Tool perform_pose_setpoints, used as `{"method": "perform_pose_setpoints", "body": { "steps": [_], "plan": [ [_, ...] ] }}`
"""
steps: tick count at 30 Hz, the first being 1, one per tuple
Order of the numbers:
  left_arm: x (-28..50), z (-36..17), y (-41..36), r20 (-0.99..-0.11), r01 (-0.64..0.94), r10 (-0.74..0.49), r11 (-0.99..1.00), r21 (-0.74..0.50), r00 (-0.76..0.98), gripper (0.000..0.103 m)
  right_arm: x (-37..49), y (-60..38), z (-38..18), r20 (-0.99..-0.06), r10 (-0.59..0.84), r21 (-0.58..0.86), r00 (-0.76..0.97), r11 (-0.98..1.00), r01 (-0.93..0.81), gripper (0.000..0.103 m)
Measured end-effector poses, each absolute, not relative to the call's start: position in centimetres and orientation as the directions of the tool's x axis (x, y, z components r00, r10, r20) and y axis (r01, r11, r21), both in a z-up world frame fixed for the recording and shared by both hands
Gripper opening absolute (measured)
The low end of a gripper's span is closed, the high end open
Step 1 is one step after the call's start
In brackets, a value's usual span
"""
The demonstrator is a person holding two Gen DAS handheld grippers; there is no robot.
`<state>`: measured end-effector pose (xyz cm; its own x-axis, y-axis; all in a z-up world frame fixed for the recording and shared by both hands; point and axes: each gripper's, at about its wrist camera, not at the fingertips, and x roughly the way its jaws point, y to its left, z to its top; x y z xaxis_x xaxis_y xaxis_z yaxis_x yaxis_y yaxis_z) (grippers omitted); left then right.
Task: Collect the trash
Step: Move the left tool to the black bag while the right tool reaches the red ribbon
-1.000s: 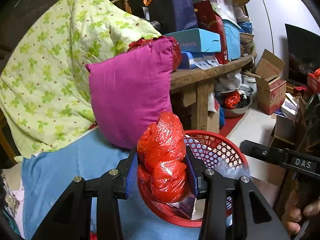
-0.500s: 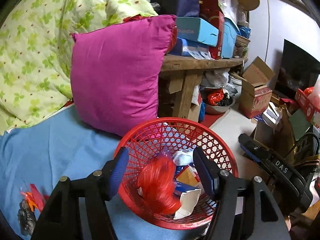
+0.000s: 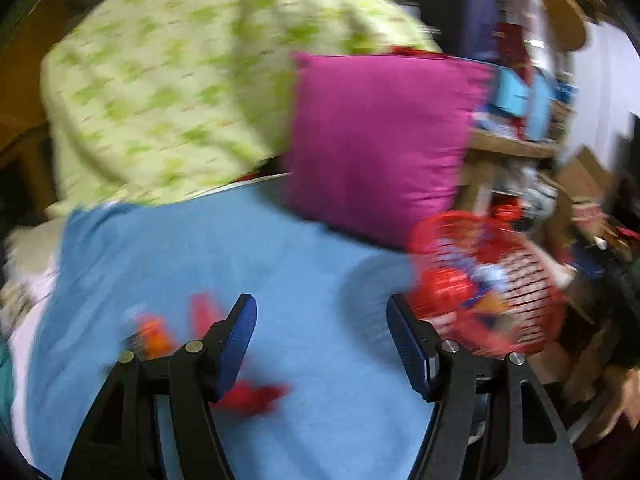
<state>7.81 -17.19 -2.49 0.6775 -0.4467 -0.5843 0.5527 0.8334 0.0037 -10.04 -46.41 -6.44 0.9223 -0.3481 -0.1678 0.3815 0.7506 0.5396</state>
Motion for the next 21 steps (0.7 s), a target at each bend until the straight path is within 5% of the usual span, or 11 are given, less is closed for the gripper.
{"method": "perform_pose_setpoints", "body": {
  "steps": [6, 10, 21],
  "plan": [
    [10.1, -4.2, -4.5, -0.582, 0.273, -0.209, 0.962, 0.023, 0.786, 0.068, -7.5, -38.8, -4.3, -0.088, -0.274, 0.33, 0.958, 0.899, 0.287, 0.06],
    [10.8, -5.5, 1.9, -0.588, 0.149, -0.127, 0.989, -0.012, 0.799, 0.068, -4.6, -33.0, -4.0, -0.116, -0.153, 0.183, 0.981, 0.968, 0.173, 0.06],
    [12.5, -10.1, 3.3, -0.64, 0.214, -0.191, 0.976, -0.041, 0.745, 0.068, 7.2, -23.0, -9.2, -0.522, 0.264, 0.178, 0.811, 0.964, -0.199, 0.06]
  ]
}}
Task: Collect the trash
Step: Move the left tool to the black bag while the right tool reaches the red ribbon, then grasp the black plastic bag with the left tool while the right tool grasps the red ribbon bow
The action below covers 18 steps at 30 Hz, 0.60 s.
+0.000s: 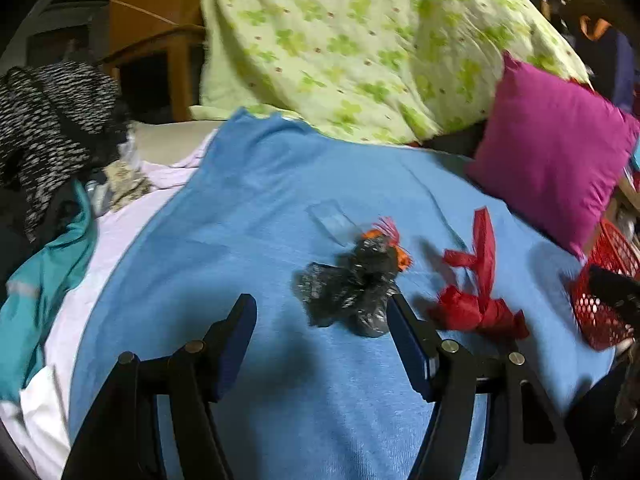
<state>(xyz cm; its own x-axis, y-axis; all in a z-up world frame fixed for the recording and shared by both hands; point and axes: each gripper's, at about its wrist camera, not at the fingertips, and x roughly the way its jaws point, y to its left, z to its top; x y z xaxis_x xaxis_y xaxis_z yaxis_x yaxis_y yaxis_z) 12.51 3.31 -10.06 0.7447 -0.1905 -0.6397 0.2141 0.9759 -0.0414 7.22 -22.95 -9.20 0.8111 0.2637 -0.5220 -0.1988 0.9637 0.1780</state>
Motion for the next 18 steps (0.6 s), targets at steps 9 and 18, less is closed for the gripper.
{"method": "perform_pose_setpoints", "body": {
  "steps": [9, 18],
  "plan": [
    [18.3, -12.1, 0.8, -0.703, 0.359, -0.315, 0.929, -0.09, 0.638, 0.068, 14.7, -19.8, -13.9, -0.708, 0.322, 0.18, 0.629, 0.943, -0.28, 0.06],
    [22.5, -15.5, -1.0, -0.785, 0.34, -0.328, 0.927, -0.159, 0.525, 0.068, 18.8, -18.4, -16.7, -0.781, 0.364, 0.238, 0.508, 0.925, -0.297, 0.06]
  ]
}}
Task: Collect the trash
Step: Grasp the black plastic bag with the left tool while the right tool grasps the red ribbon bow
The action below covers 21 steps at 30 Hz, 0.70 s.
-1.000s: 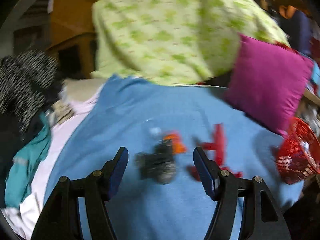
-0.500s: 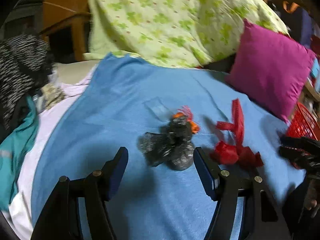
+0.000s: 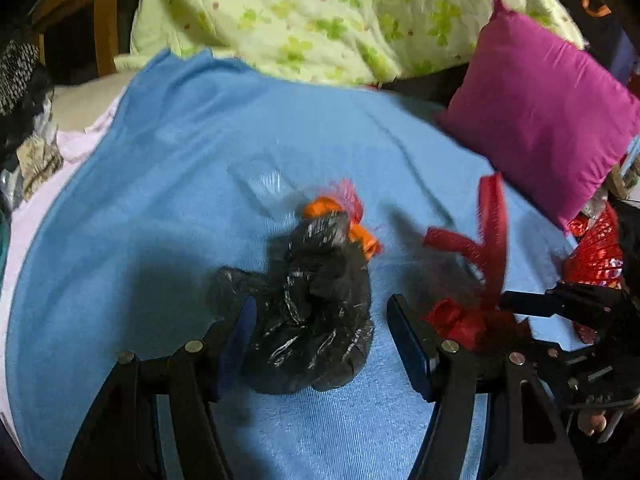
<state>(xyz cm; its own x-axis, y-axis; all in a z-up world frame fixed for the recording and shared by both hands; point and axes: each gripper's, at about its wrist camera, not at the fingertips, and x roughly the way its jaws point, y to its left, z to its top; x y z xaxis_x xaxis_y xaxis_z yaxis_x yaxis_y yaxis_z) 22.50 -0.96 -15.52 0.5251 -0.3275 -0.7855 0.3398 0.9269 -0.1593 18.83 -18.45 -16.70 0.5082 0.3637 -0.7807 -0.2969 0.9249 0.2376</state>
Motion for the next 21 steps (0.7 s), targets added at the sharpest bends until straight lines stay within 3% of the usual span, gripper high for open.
{"method": "perform_pose_setpoints", "body": {
  "steps": [3, 4, 5, 6, 9, 21],
  "plan": [
    [23.2, -16.8, -1.1, -0.812, 0.305, -0.316, 0.935, -0.179, 0.492, 0.068, 19.4, -17.9, -17.7, -0.797, 0.371, 0.248, 0.477, 0.921, -0.301, 0.057],
    [23.4, -17.1, -1.0, -0.819, 0.294, -0.311, 0.938, -0.183, 0.483, 0.068, 19.4, -17.7, -18.0, -0.804, 0.365, 0.242, 0.469, 0.922, -0.302, 0.051],
    [23.4, -17.4, -0.9, -0.822, 0.283, -0.311, 0.94, -0.191, 0.477, 0.064, 19.4, -17.4, -18.3, -0.813, 0.351, 0.224, 0.465, 0.925, -0.307, 0.049],
    [23.5, -17.6, -0.7, -0.823, 0.279, -0.321, 0.938, -0.207, 0.469, 0.049, 19.2, -17.2, -18.6, -0.818, 0.341, 0.21, 0.463, 0.927, -0.312, 0.044],
    [23.4, -18.0, -0.3, -0.827, 0.274, -0.342, 0.932, -0.237, 0.447, 0.036, 18.6, -16.7, -18.5, -0.817, 0.331, 0.182, 0.473, 0.925, -0.333, 0.039],
    [18.7, -13.6, 0.5, -0.742, 0.279, -0.296, 0.948, -0.152, 0.601, 0.03, 14.5, -21.2, -14.0, -0.68, 0.336, 0.232, 0.652, 0.942, -0.244, 0.038]
  ]
}}
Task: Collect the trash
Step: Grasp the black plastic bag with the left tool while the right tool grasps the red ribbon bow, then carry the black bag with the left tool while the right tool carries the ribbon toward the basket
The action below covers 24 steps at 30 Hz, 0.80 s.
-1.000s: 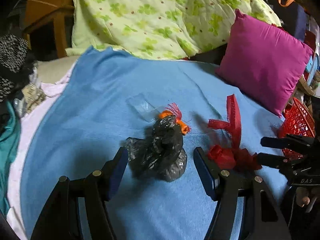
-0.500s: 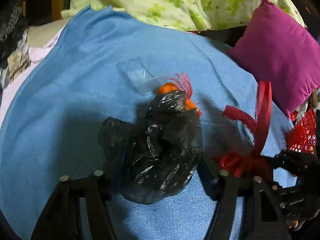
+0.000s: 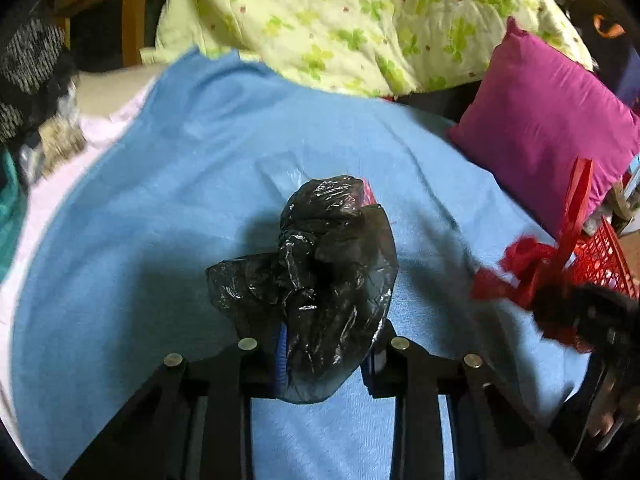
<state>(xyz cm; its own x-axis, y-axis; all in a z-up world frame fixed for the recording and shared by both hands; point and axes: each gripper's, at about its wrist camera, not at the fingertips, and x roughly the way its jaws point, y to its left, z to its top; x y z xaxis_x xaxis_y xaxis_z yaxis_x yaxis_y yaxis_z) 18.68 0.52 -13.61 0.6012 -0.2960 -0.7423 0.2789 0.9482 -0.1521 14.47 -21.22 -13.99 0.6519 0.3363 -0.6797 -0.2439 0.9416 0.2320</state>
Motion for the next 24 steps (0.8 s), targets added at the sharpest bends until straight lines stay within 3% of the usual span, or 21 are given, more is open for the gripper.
{"method": "perform_pose_setpoints", "body": {
  "steps": [12, 24],
  "plan": [
    [13.1, -8.8, 0.1, -0.636, 0.233, -0.193, 0.972, -0.021, 0.747, 0.03, 10.8, -25.0, -11.0, -0.603, 0.269, 0.217, 0.751, 0.961, -0.17, 0.038],
    [9.7, -5.2, -2.6, -0.603, 0.233, -0.167, 0.972, 0.032, 0.78, 0.03, 9.1, -25.9, -9.3, -0.54, 0.231, 0.202, 0.809, 0.969, -0.142, 0.038]
  ]
}}
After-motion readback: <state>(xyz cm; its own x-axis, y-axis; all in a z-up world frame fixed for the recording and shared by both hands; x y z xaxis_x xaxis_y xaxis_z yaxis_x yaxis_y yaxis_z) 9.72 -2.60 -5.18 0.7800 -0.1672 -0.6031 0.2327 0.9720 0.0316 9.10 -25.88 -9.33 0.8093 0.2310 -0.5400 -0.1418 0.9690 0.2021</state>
